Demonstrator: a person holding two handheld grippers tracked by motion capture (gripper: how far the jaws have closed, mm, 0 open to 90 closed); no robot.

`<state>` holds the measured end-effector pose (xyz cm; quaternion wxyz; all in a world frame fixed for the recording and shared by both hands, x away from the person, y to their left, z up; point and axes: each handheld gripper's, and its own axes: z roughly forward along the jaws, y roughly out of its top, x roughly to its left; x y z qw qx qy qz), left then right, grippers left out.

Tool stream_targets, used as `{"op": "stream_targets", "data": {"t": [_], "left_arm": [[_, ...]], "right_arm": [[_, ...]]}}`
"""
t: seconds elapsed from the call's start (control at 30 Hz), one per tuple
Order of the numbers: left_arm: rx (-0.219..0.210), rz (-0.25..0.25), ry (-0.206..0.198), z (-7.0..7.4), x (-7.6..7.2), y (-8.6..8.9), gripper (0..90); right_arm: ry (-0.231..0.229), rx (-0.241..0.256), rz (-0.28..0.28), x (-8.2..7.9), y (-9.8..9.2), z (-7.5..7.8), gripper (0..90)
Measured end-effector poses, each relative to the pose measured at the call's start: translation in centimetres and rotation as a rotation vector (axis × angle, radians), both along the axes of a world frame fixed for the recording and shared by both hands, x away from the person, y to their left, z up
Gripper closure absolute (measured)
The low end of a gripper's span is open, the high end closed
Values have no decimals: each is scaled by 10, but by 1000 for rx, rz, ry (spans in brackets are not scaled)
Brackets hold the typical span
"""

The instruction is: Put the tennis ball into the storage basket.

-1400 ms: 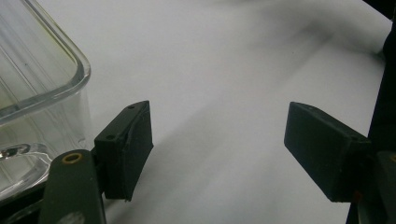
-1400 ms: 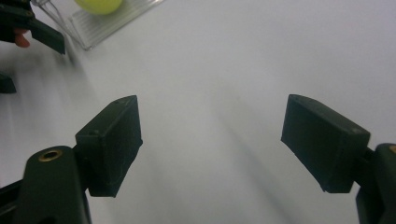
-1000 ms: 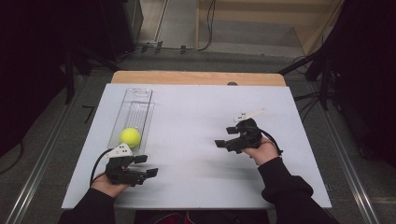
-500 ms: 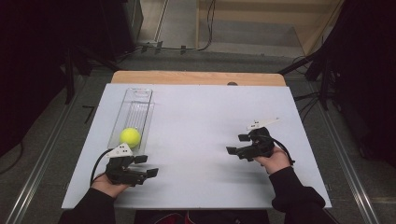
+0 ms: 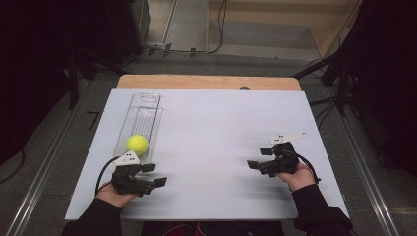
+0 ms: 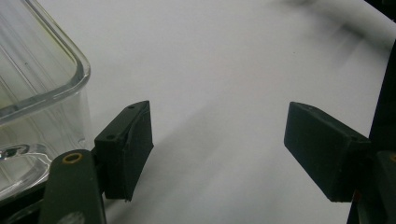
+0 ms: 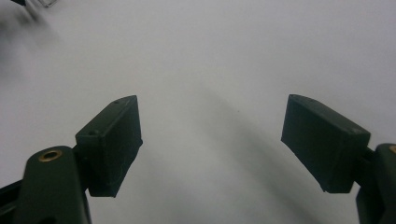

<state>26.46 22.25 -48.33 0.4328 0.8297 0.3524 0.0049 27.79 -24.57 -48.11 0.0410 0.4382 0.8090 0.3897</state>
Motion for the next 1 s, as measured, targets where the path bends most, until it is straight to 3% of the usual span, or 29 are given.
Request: {"op": "stream_targets", "data": {"t": [0.53,1.0], "left_arm": [[3,-3,2,0,0,0,241],[6,-6,-4,0,0,0,241]], "right_arm": [[3,-3,-32,-15,-18,-10,181],[19,-17,-42,-16,-22,-18,181]]}}
